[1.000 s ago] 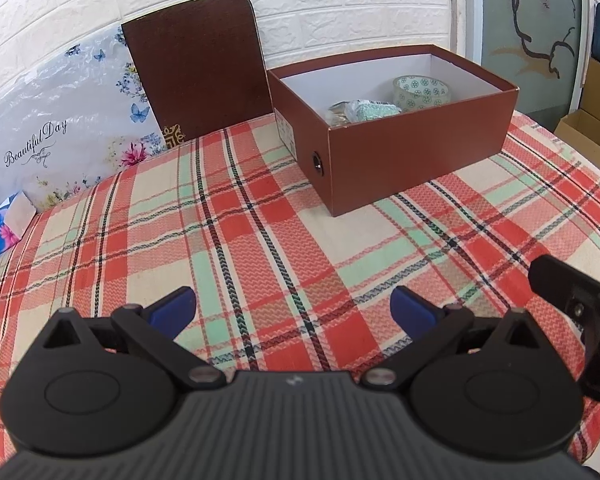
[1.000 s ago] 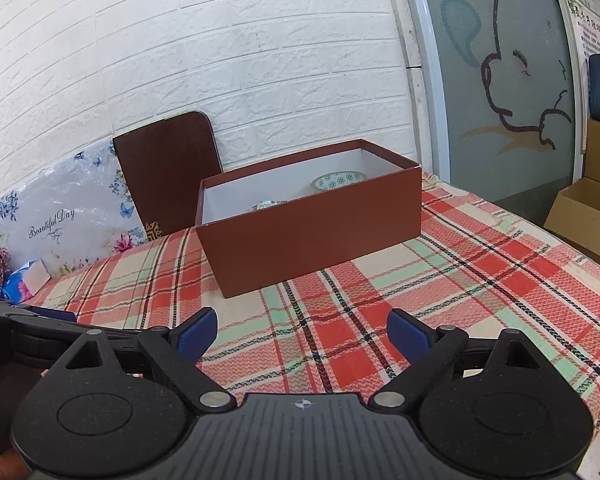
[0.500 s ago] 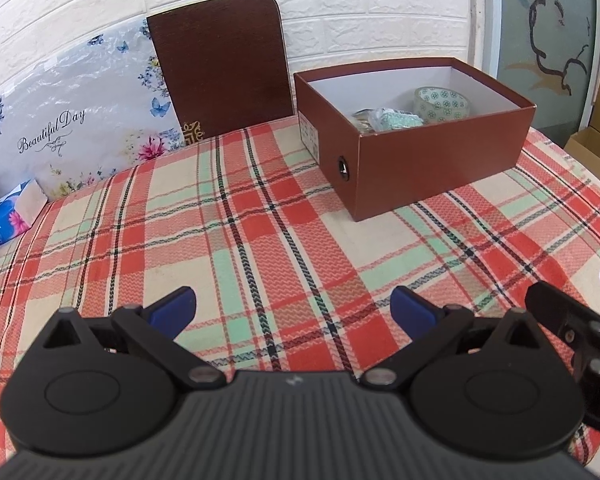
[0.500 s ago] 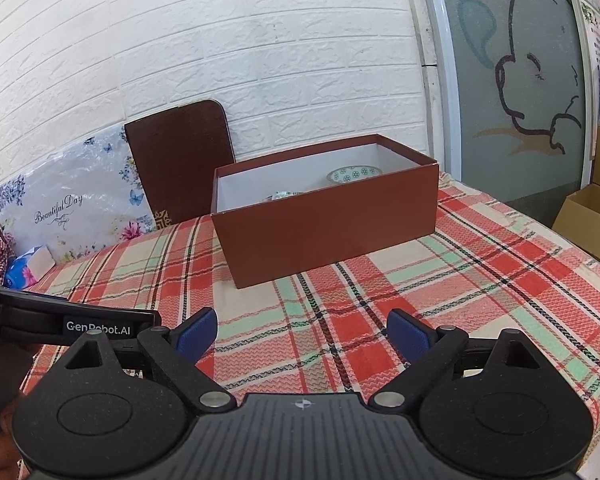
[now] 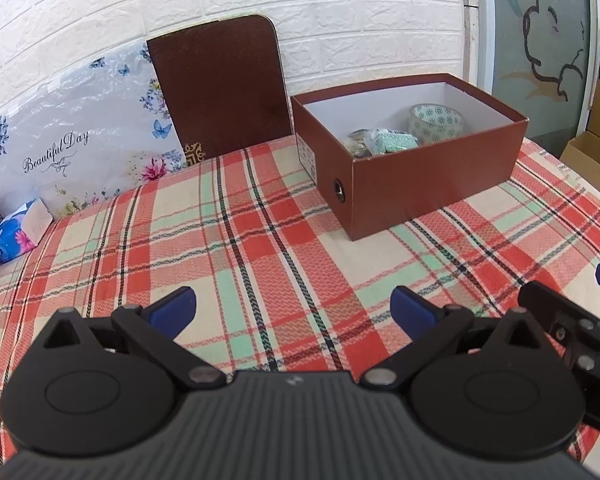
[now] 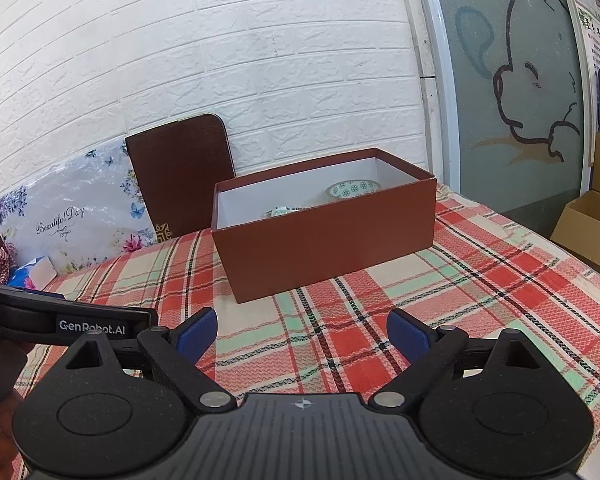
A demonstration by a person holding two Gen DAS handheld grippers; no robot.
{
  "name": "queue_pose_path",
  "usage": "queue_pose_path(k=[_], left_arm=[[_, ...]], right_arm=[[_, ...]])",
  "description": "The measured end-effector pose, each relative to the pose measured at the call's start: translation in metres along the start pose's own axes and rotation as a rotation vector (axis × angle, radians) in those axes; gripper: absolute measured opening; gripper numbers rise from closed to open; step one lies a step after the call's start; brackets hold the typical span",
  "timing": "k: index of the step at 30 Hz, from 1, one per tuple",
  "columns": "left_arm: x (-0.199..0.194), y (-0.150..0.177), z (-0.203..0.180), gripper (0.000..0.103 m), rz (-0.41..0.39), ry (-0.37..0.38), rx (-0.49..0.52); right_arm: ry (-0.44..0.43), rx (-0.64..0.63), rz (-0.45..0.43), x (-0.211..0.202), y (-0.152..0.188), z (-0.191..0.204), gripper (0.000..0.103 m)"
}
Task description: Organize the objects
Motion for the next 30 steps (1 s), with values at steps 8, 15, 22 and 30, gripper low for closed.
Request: queue_pose_path(k=[8,15,22,30], left_arm=[[0.003,-0.004,-0.001,0.103,-0.033,-0.027,0.020],[0.006,-0.001,-0.011,0.103,-0.002,-0.002,0.032],[0.005,-0.007,-0.013,0.103,0.004,0.010,0.009],[0.007,-0.004,-0.015,0.103,0.030,0.010,0.009]], right_arm=[[-0.011,0.003,0.028,0.013,0.007,-0.002,0.092],[0.003,0.040,0.018,0.008,0.008,-0.013,0.092],[0.006,0.021,0.007,0.003,0.007,-0.016,0.093],[0.007,0.041,0.015,0.004,0.007,-0.018,0.093]])
Point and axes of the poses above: each gripper's, at about its wrist camera, not at the fingertips, and x roughly the way its jaws point, z to its left, y to its underside, the point moved 4 cm from there along x, roughly the way its jaws point, and after that the axes turned 6 degrees about -y, right-handed, at the moved point
